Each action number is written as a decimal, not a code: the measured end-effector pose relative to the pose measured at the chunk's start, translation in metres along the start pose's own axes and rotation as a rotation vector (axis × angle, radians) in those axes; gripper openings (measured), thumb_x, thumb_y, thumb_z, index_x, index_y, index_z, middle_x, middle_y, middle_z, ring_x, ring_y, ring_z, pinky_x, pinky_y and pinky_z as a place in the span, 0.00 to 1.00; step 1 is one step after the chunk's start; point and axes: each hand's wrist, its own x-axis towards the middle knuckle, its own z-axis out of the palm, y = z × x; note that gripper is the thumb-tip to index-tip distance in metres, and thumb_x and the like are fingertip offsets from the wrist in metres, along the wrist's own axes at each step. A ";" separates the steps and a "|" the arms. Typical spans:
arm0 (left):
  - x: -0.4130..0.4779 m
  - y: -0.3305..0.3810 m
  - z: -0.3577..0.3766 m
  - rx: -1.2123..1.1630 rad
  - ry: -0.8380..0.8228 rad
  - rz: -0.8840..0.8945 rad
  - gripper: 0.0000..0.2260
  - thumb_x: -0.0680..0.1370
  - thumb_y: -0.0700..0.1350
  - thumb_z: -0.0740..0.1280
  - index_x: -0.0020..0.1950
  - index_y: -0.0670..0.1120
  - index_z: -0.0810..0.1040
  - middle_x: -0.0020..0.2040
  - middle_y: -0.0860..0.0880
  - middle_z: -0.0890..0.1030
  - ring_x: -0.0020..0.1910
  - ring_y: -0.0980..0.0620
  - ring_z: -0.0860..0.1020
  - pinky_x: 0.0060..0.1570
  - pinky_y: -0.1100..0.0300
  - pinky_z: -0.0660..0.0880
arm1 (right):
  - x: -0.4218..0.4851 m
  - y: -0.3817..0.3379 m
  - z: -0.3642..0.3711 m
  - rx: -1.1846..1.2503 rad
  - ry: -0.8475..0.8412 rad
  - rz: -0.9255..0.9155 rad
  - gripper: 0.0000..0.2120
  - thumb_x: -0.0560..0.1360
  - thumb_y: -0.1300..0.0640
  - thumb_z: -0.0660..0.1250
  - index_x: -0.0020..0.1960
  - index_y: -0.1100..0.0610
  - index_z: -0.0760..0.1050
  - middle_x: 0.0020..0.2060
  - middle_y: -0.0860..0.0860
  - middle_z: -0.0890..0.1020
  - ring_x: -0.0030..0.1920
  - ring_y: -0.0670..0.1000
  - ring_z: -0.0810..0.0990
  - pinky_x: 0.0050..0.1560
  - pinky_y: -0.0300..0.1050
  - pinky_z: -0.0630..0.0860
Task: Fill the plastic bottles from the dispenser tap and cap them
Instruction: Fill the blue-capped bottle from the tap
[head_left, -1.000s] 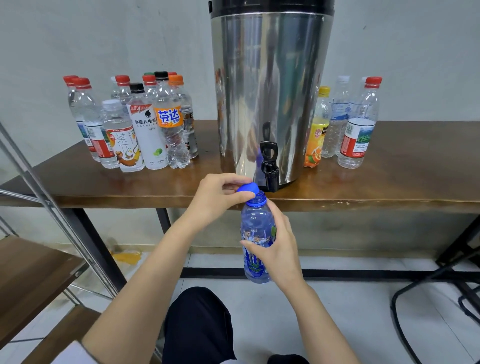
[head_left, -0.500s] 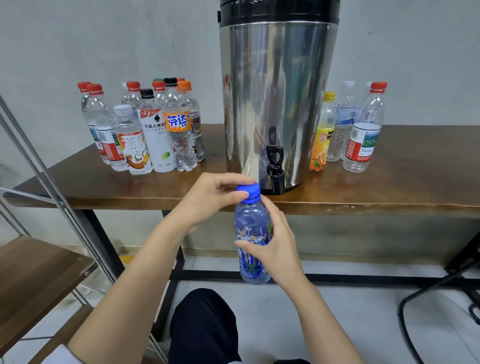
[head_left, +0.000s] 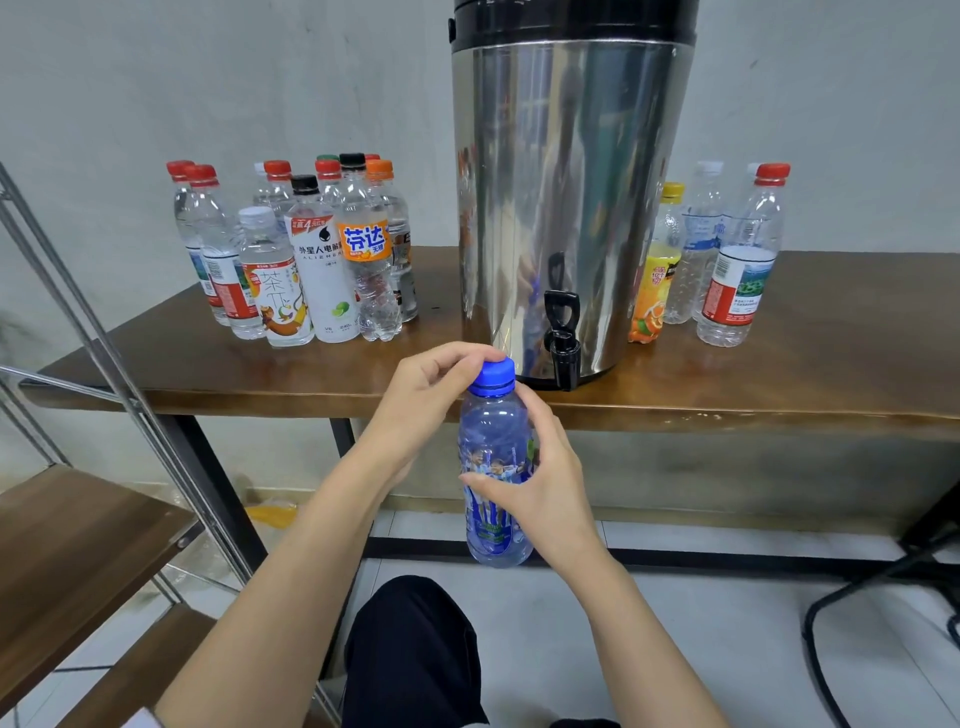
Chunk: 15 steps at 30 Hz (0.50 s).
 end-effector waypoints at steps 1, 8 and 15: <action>0.000 0.001 0.002 0.003 0.008 0.004 0.08 0.81 0.42 0.65 0.54 0.44 0.83 0.53 0.48 0.85 0.51 0.59 0.81 0.47 0.68 0.76 | 0.000 0.000 0.000 0.001 -0.001 -0.004 0.46 0.64 0.55 0.82 0.73 0.36 0.61 0.66 0.40 0.72 0.64 0.40 0.74 0.62 0.53 0.78; 0.005 0.006 0.000 0.081 -0.014 0.015 0.08 0.82 0.41 0.64 0.52 0.45 0.83 0.51 0.52 0.84 0.50 0.60 0.80 0.48 0.70 0.74 | 0.004 -0.001 0.000 -0.004 -0.004 -0.012 0.46 0.63 0.56 0.82 0.72 0.35 0.62 0.65 0.39 0.73 0.64 0.39 0.74 0.63 0.51 0.77; 0.011 0.010 -0.003 0.104 -0.005 0.003 0.05 0.79 0.41 0.68 0.52 0.49 0.82 0.51 0.54 0.84 0.50 0.59 0.81 0.47 0.66 0.77 | 0.010 -0.004 0.001 -0.028 -0.003 -0.039 0.46 0.64 0.55 0.82 0.68 0.28 0.60 0.66 0.38 0.72 0.63 0.34 0.72 0.63 0.43 0.76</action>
